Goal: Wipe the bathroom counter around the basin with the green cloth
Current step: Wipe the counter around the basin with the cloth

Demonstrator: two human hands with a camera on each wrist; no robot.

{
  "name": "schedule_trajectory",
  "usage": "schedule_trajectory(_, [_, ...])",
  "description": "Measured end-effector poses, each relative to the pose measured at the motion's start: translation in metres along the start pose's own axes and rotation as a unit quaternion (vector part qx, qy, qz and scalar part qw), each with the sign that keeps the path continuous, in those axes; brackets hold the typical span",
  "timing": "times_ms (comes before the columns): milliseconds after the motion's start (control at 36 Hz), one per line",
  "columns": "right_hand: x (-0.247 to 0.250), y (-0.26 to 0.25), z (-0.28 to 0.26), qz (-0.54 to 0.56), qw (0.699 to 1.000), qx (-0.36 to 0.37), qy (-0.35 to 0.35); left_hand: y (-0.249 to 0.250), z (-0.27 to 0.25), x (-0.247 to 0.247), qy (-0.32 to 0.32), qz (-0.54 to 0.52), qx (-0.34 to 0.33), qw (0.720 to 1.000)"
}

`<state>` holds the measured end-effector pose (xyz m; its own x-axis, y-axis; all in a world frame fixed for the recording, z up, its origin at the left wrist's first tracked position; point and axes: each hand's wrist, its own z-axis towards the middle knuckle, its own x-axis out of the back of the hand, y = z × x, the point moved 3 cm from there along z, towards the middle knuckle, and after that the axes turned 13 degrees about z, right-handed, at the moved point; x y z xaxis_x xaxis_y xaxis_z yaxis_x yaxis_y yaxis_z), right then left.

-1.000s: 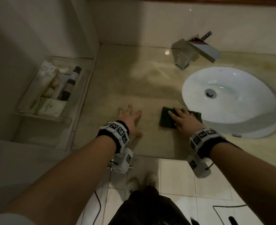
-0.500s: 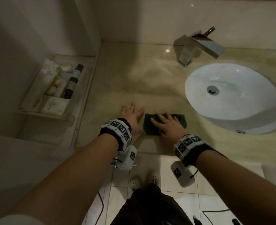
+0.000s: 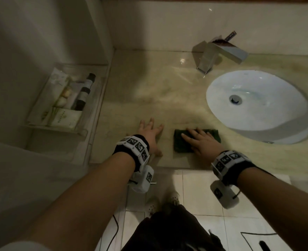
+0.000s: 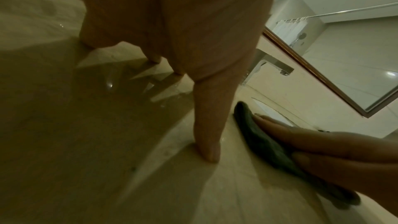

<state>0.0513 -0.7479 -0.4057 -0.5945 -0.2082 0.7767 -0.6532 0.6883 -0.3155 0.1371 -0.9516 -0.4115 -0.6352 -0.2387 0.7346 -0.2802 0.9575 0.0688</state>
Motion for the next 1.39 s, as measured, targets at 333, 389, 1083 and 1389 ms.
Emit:
schedule_trajectory(333, [0.017, -0.024, 0.042, 0.02, 0.998, -0.031, 0.042, -0.001, 0.006, -0.005, -0.008, 0.015, 0.01, 1.0])
schedule_trajectory(389, [0.014, -0.029, 0.039, 0.022, 0.999, -0.028, 0.04, 0.0, 0.006, -0.005, -0.01, 0.015, 0.014, 1.0])
schedule_trajectory(1083, [-0.012, -0.007, -0.034, 0.039, 0.997, 0.057, -0.037, 0.021, -0.002, 0.0, -0.014, -0.049, 0.042, 0.998])
schedule_trajectory(1389, [0.027, 0.051, 0.014, 0.06, 0.997, -0.025, 0.034, 0.031, -0.001, 0.005, -0.013, -0.042, 0.072, 0.996])
